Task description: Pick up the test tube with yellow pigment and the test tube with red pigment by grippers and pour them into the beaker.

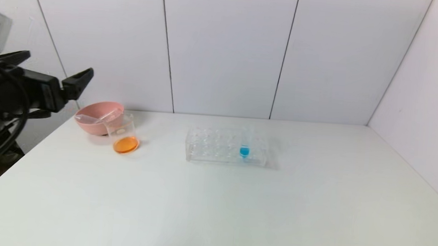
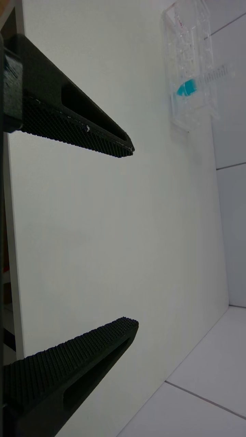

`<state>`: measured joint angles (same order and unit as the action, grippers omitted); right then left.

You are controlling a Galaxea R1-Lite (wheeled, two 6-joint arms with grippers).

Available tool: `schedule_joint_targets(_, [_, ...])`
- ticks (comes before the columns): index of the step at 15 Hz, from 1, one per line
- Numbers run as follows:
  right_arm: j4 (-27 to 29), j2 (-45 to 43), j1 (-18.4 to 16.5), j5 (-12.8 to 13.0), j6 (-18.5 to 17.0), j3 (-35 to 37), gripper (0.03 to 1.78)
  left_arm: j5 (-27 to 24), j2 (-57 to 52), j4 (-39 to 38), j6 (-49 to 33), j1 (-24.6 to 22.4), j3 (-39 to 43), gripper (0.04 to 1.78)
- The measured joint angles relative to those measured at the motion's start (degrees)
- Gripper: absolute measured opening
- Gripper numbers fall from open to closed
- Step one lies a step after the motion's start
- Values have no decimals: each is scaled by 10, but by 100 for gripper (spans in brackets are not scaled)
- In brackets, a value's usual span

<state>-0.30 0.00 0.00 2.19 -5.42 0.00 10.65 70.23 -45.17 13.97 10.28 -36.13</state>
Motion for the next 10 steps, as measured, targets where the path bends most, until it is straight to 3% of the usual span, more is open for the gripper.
schedule_joint_targets(5, [0,0,0,0,0,0,171,5,-211,90,7,-67,73,176])
schedule_joint_targets(10, [0,0,0,0,0,0,171,-1,-446,245,2,-82,93,176])
